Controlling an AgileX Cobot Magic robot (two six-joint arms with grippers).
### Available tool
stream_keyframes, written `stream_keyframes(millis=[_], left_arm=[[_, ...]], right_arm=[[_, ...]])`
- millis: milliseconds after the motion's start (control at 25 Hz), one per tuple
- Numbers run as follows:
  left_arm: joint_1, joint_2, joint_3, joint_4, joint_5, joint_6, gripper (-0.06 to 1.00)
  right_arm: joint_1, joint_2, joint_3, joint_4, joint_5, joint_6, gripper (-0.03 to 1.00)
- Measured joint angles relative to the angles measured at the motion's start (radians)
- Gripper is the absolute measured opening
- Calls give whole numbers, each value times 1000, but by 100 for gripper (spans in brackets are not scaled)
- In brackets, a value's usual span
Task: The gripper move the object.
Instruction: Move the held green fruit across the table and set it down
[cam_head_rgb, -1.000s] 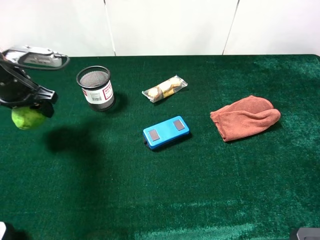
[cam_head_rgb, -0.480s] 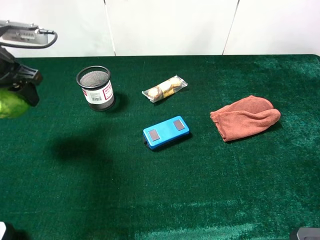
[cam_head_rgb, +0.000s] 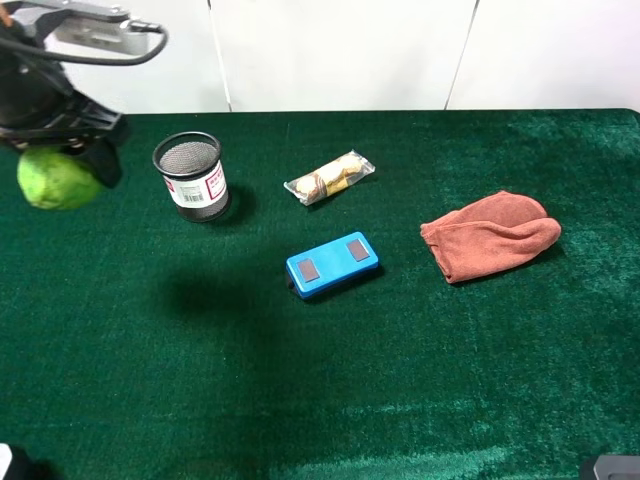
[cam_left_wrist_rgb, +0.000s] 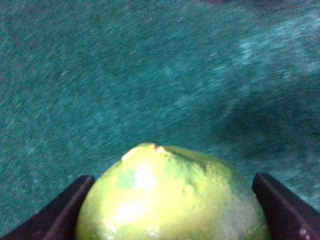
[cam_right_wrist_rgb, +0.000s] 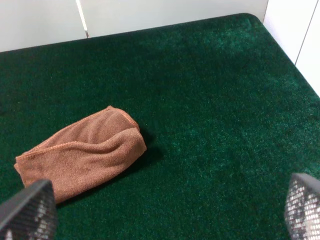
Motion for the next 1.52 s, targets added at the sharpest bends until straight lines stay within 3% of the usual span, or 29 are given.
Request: stream_keyframes(millis=[360, 960, 1520], left_arm=[[-191, 39, -76, 7, 24, -81, 64], [-527, 294, -304, 52, 29, -158, 64], [-709, 460, -337, 53, -81, -185, 64]], right_arm=[[0, 0, 0, 0, 0, 0, 70], [0, 0, 0, 0, 0, 0, 70], [0, 0, 0, 0, 0, 0, 70]])
